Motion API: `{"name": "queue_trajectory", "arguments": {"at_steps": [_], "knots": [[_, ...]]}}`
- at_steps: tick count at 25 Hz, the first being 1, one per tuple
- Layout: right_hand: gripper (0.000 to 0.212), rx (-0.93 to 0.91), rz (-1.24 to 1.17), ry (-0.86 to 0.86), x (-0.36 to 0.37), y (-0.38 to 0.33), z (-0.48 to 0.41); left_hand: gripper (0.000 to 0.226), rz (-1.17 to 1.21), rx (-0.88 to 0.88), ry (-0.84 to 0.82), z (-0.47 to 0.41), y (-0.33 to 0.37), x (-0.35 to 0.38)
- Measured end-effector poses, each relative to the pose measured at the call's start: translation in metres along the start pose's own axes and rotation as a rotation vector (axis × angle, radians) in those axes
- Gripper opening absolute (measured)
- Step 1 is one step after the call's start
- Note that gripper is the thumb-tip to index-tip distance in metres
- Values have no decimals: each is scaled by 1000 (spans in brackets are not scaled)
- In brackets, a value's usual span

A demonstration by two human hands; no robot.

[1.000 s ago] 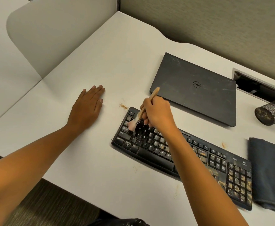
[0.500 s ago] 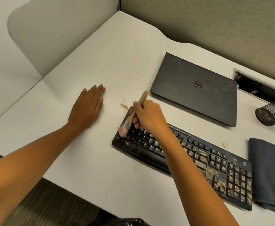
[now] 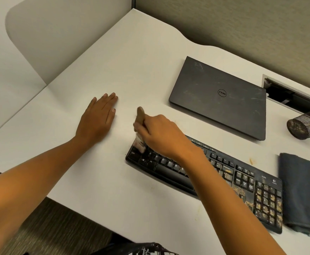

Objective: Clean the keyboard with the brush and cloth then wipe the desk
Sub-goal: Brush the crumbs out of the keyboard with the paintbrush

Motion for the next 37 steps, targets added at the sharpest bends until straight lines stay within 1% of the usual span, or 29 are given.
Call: {"name": "queue_trajectory", "arguments": {"at_steps": [2, 3, 4, 5, 7, 9, 10, 12, 15, 16, 17, 19, 21, 22, 23, 25, 26, 27, 29, 30, 31, 33, 34, 35, 37], "knots": [[25, 84, 238, -115, -7, 11, 8, 54, -2, -1, 7, 0, 0, 0], [27, 132, 283, -129, -12, 16, 13, 53, -2, 0, 11, 0, -1, 0], [31, 147, 254, -102, -17, 18, 17, 54, -4, 0, 11, 0, -1, 0], [34, 122, 167, -47, -20, 15, 19, 54, -6, -1, 9, -1, -2, 1], [37, 19, -21, 46, -15, 4, 15, 54, -6, -1, -1, -1, -2, 2], [38, -73, -106, 52, -2, -5, 7, 54, 0, 0, -7, -1, -1, 1], [38, -96, -93, 29, 3, -7, 5, 54, 2, 1, -7, 0, -1, 1], [39, -82, 33, -57, 4, -2, 9, 55, -6, 4, -2, 0, 0, 0], [27, 108, 360, -243, -8, 22, 25, 55, -16, 7, 4, 0, -1, 1], [27, 153, 389, -258, -12, 27, 29, 55, -18, 8, 3, 0, -1, 1], [30, 155, 337, -229, -14, 26, 31, 55, -18, 9, 3, 0, -1, 2], [35, 80, 160, -102, -9, 16, 26, 54, -16, 5, 2, 0, -2, 2], [33, 21, 13, 25, 4, 2, 18, 54, -9, 4, 1, -1, -1, 1], [31, 41, -49, 65, 11, -2, 16, 54, -8, 4, 1, -1, -1, 1], [31, 90, -100, 83, 16, -3, 15, 54, -10, 6, 1, -1, -1, 1], [33, 234, -209, 18, 17, 8, 18, 55, -16, 6, 6, -1, -1, 1], [34, 304, -307, -16, 15, 14, 20, 55, -16, 7, 8, -1, -2, 1], [33, 362, -419, -5, 13, 17, 23, 55, -14, 8, 8, -1, -2, 2], [33, 432, -567, 158, 13, 17, 27, 54, -12, 7, 7, -1, -1, 2], [33, 445, -591, 216, 15, 14, 29, 54, -11, 7, 8, -1, -1, 2], [33, 449, -601, 217, 20, 11, 31, 54, -11, 7, 9, -1, -2, 1], [36, 444, -632, 107, 30, 7, 36, 54, -10, 9, 9, -1, -1, 0], [36, 450, -660, 87, 32, 6, 38, 54, -11, 11, 10, -1, -1, 0], [36, 461, -686, 129, 32, 7, 40, 54, -13, 12, 12, -1, -1, 1], [35, 460, -658, 290, 33, 9, 42, 54, -19, 8, 12, -1, -1, 1]]}}
Point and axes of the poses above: each hand's wrist, its own z-axis away from the middle knuckle, its own x-axis out of the palm, y = z × x, the point moved 2 cm from there along -z, towards the middle knuckle, and after that the axes turned 3 degrees about -x, right-handed, at the moved point
